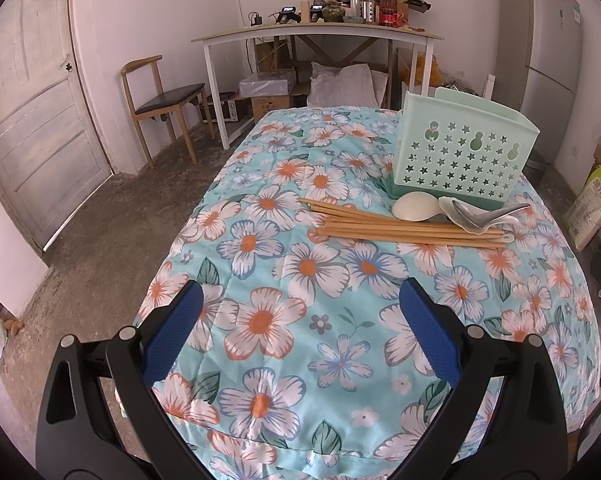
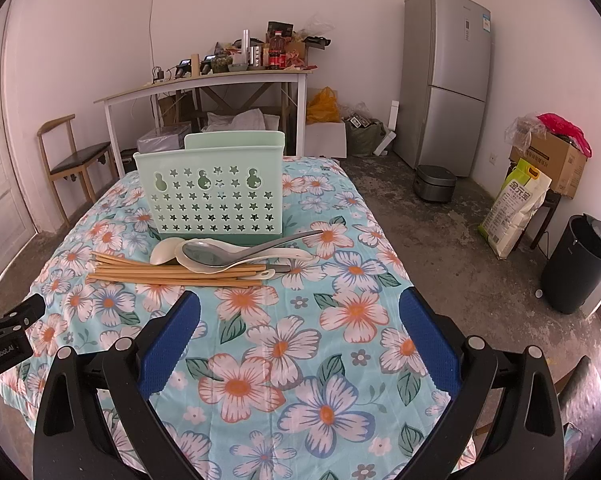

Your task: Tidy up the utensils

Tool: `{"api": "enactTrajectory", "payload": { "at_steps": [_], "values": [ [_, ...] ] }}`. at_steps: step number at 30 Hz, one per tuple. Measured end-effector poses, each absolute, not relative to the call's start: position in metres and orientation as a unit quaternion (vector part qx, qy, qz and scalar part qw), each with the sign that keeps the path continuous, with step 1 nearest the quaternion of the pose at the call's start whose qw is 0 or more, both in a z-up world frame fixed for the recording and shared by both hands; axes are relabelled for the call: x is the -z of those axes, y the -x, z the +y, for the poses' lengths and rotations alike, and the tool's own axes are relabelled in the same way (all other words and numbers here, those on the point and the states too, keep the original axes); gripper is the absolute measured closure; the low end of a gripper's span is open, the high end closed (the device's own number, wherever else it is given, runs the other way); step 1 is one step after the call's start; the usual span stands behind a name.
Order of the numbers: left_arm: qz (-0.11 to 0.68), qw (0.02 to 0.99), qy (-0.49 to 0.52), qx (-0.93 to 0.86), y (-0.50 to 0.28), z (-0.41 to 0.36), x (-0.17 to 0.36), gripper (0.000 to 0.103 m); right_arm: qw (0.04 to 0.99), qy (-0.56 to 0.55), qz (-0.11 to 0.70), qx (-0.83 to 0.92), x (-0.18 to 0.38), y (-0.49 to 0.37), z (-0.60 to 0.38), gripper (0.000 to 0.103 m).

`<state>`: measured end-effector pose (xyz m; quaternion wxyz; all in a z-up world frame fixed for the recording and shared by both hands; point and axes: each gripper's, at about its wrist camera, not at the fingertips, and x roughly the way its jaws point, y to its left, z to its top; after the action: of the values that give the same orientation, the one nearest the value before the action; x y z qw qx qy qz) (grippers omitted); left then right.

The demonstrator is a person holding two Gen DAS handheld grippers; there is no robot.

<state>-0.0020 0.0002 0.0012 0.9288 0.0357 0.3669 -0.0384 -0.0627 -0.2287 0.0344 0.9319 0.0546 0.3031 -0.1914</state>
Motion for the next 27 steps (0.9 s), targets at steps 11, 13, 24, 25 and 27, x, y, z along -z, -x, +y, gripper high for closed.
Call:
{"api": "enactTrajectory", "payload": {
  "at_steps": [11, 13, 24, 25, 27],
  "values": [
    [0.366, 0.929, -0.036, 0.038, 0.0022, -0.0001, -0.0009, 0.008, 0.932, -0.054, 0.303, 0.191, -0.0348, 0.0617, -0.228, 0.006],
    [0.366, 0.929, -0.036, 0.038, 0.0021, 0.0002, -0.0007, 0.008, 0.932, -0.054, 0.303, 0.191, -0.0348, 0.0615, -0.2278, 0.006],
    [0.369, 0.928, -0.036, 0.037, 0.001, 0.0012, 0.0014, 0.008, 0.932, -0.053, 0.303, 0.19, -0.0313, 0.0648, -0.2295, 0.006],
    [0.37, 0.928, -0.036, 0.037, 0.0003, 0.0018, 0.0024, 0.008, 0.932, -0.053, 0.304, 0.19, -0.0375, 0.0645, -0.2245, 0.006],
    [0.372, 0.927, -0.037, 0.036, -0.0018, 0.0022, 0.0051, 0.008, 0.932, -0.054, 0.305, 0.189, -0.0373, 0.0613, -0.2227, 0.006]
  ]
}}
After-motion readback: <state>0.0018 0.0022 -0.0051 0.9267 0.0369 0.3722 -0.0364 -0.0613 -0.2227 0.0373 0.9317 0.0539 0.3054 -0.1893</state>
